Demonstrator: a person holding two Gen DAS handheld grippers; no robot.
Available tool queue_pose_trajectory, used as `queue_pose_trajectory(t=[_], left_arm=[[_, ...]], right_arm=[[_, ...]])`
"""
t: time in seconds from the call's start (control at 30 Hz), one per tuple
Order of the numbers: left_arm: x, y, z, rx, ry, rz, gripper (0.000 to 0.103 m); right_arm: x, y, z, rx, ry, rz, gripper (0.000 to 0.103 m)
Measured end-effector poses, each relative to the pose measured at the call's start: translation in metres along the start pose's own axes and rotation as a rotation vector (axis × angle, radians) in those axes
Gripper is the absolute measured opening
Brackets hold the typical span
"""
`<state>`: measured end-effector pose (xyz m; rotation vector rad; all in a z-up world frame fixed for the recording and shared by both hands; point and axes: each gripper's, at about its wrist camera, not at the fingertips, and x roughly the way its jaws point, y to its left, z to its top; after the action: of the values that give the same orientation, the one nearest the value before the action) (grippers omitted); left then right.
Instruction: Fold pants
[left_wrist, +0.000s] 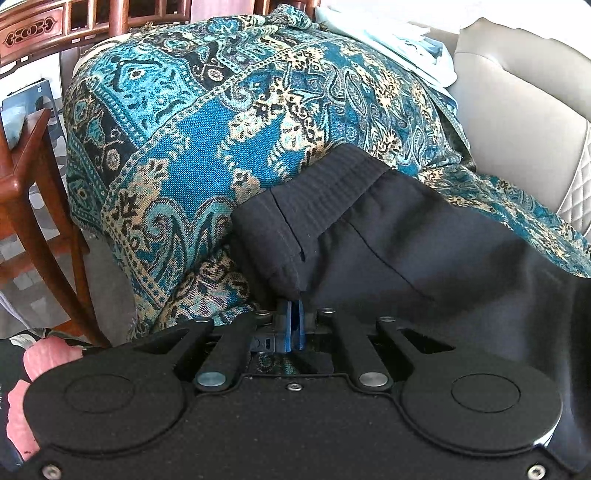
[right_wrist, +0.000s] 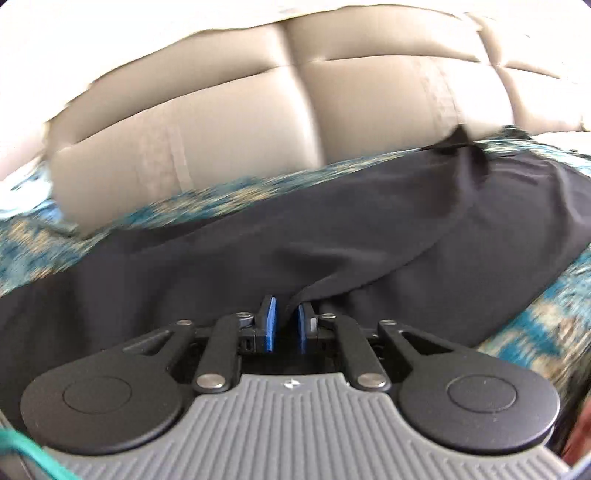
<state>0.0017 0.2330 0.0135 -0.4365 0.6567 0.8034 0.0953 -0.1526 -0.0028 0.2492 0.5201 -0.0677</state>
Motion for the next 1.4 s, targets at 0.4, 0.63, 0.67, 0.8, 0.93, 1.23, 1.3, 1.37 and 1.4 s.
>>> queue_pose_trajectory(t=[0.4,0.63,0.67,0.8,0.93,1.23,1.3,1.37,1.4], left_arm=[[0.002,-0.002,0.002,0.026,0.002,0.008,0.006],[0.003,-0.009,0.003,0.051,0.004,0.039,0.006],[0.003,-0.009,0.004,0.047,0.008,0.042,0.006],[0.005,-0.007,0.008,0.01,0.025,0.042,0.006],[0.006,-0.006,0.012,-0.034,0.043,0.049,0.006],[0.008,-0.013,0.013,-0.024,0.046,0.078,0.006],[0.009,-0.013,0.014,-0.009,0.049,0.076,0.006],[0.01,-0.012,0.016,-0.005,0.058,0.069,0.006],[0.01,-0.011,0.016,-0.004,0.062,0.064,0.006]], right_arm=[[0.044,-0.136,0.073,0.18,-0.052,-0.337,0.048],[0.089,-0.161,0.133,-0.027,-0.048,-0.315,0.074],[0.1,-0.158,0.142,-0.064,-0.041,-0.314,0.075],[0.151,-0.156,0.176,-0.151,0.071,-0.252,0.083],[0.206,-0.157,0.191,-0.145,0.206,-0.259,0.083],[0.186,-0.207,0.207,0.034,0.185,-0.381,0.007],[0.17,-0.223,0.204,0.061,0.172,-0.398,0.007],[0.151,-0.242,0.199,0.111,0.156,-0.408,0.005],[0.14,-0.251,0.196,0.129,0.148,-0.421,0.005]])
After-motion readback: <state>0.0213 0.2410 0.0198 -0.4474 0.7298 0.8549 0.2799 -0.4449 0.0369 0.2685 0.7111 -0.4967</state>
